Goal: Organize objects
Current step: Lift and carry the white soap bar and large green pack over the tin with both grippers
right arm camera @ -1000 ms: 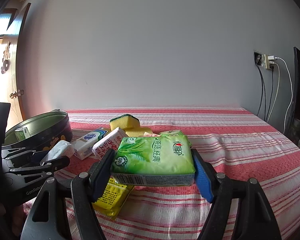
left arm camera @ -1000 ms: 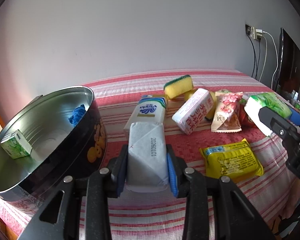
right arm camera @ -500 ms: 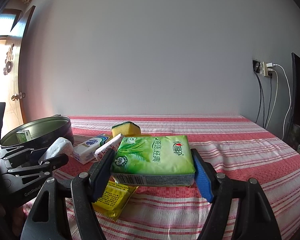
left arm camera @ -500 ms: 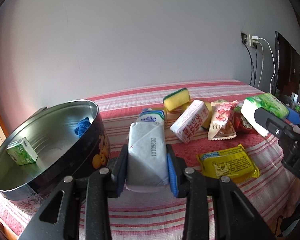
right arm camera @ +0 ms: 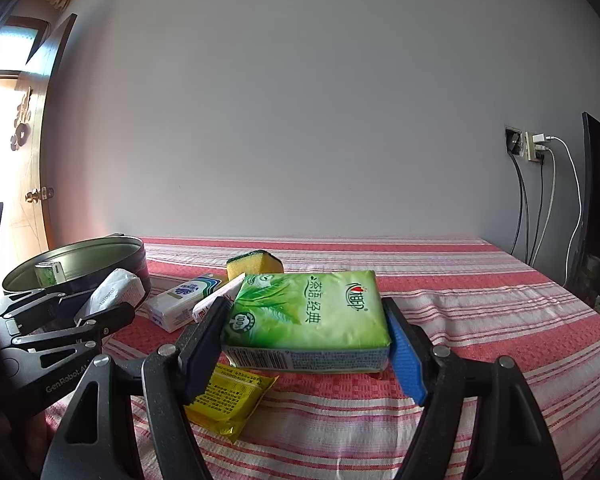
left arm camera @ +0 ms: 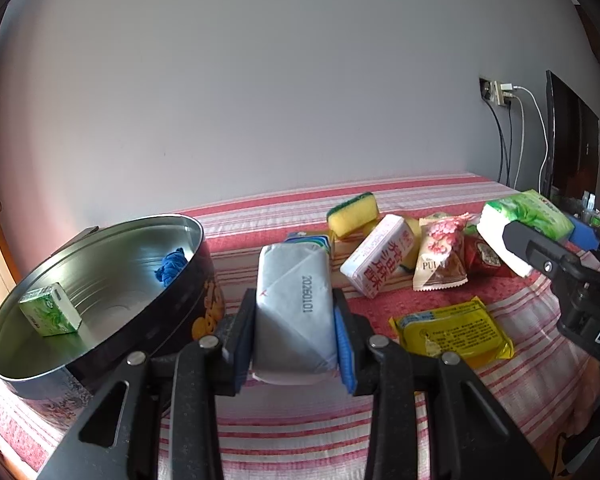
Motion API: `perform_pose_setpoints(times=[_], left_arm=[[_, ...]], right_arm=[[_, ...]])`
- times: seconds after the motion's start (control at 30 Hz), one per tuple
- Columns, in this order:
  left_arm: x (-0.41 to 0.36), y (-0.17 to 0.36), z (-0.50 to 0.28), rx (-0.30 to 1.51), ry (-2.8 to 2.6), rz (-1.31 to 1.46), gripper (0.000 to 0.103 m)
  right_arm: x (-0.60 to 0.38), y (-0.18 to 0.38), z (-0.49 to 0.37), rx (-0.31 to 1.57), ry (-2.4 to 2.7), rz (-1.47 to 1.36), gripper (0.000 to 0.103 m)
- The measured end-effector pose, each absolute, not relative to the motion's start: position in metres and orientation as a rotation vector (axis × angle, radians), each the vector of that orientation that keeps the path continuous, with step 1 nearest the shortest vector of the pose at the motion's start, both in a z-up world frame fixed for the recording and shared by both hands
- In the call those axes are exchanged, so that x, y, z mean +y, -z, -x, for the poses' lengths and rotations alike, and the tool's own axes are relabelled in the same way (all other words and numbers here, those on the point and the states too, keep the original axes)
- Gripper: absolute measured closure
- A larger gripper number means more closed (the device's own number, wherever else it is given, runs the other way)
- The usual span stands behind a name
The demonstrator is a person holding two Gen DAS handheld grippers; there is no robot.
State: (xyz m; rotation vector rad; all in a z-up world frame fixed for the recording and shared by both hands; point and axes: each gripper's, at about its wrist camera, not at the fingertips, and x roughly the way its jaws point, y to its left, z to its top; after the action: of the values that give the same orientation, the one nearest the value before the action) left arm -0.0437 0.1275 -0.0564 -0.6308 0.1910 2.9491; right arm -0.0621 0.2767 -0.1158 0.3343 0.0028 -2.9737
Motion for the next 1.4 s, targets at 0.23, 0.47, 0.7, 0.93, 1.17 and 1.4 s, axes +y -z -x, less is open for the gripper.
perform_pose_setpoints(times=[0.23,0.47,0.7,0.93,1.17,1.4], left_arm=[[0.123,0.054,0.042,0.169,-2.955,0.582,0.068],[0.116,0.051,0.044,0.127,-2.97,0.562,0.068],[0.112,0.049,0.039,0.123,-2.99,0.522,0.068],[0.112,0.046,0.033,0.122,-3.023,0.462,0.068],[0.108,0.042,0.032,0.114,-3.045,0.438,0.068],[0.096,0.037,0.031,0.081,-3.072,0.419,0.069]], right_arm=[[0.276,0.115,0.059,0.013,2.977,-0.307,0.028],[0.277,0.115,0.056,0.017,2.981,-0.273,0.028],[0.274,0.116,0.05,0.044,2.988,-0.213,0.028],[0.27,0.116,0.046,0.049,2.984,-0.169,0.028],[0.266,0.116,0.042,0.057,2.983,-0.151,0.028],[0.264,0.116,0.038,0.066,2.982,-0.151,0.028]])
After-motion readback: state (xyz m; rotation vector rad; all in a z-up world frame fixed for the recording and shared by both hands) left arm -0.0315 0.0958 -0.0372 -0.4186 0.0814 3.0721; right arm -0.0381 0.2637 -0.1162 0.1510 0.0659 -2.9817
